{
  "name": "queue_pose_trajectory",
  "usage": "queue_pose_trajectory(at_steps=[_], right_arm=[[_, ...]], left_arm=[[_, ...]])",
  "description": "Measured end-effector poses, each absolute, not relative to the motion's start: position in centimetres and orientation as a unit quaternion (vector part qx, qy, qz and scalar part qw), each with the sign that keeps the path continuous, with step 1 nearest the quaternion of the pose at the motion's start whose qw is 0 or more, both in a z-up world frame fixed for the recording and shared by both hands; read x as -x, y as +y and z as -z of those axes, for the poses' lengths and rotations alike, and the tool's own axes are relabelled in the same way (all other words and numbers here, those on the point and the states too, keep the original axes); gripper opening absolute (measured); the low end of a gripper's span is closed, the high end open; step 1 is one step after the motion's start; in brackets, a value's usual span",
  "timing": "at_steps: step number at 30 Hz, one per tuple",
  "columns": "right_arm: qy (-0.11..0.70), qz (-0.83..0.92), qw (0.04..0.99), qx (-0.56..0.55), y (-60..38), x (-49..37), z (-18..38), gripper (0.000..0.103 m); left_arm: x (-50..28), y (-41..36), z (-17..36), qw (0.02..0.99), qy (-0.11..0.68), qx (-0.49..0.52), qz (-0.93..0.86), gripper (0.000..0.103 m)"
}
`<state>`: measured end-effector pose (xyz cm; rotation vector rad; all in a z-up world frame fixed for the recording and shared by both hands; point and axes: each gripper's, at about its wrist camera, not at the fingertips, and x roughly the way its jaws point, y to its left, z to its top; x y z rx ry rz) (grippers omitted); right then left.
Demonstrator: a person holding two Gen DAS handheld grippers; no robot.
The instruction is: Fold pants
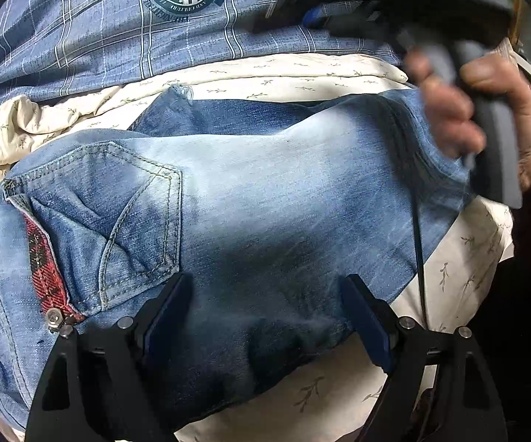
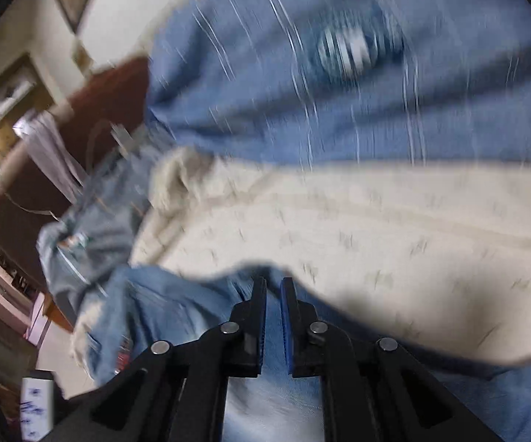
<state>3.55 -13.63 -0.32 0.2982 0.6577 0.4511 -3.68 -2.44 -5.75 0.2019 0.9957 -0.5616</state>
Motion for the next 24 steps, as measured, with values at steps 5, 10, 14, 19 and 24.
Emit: queue_pose_trajectory(at_steps=[5, 10, 14, 19, 24], right_arm=[[0.164, -0.223, 0.951, -0.137, -15.0, 1.6, -4.6, 0.028], [0.127, -0.193, 0.953, -0.197, -17.3, 2.5, -5.0, 0.103], [0.221, -0.192, 0.936, -0.196, -17.2, -0.1, -3.9, 0.102], [0.340, -0.202, 0.905, -0.158, -14.2, -4.0, 0.2, 0.078], [0.408, -0.221, 0.878, -0.119, -10.9, -6.3, 4.3, 0.067]], left_arm=[[3.6, -2.7, 5.9, 0.837, 0.470, -0.100, 0.261, 0.085], [3.5, -2.7, 5.9, 0.837, 0.471, -0.096, 0.261, 0.085], [3.4, -2.3, 5.5, 0.842, 0.466, -0.088, 0.257, 0.085], [3.0, -0.7, 4.5, 0.858, 0.451, -0.047, 0.241, 0.085], [3.2, -0.4, 4.8, 0.853, 0.458, -0.048, 0.246, 0.085]])
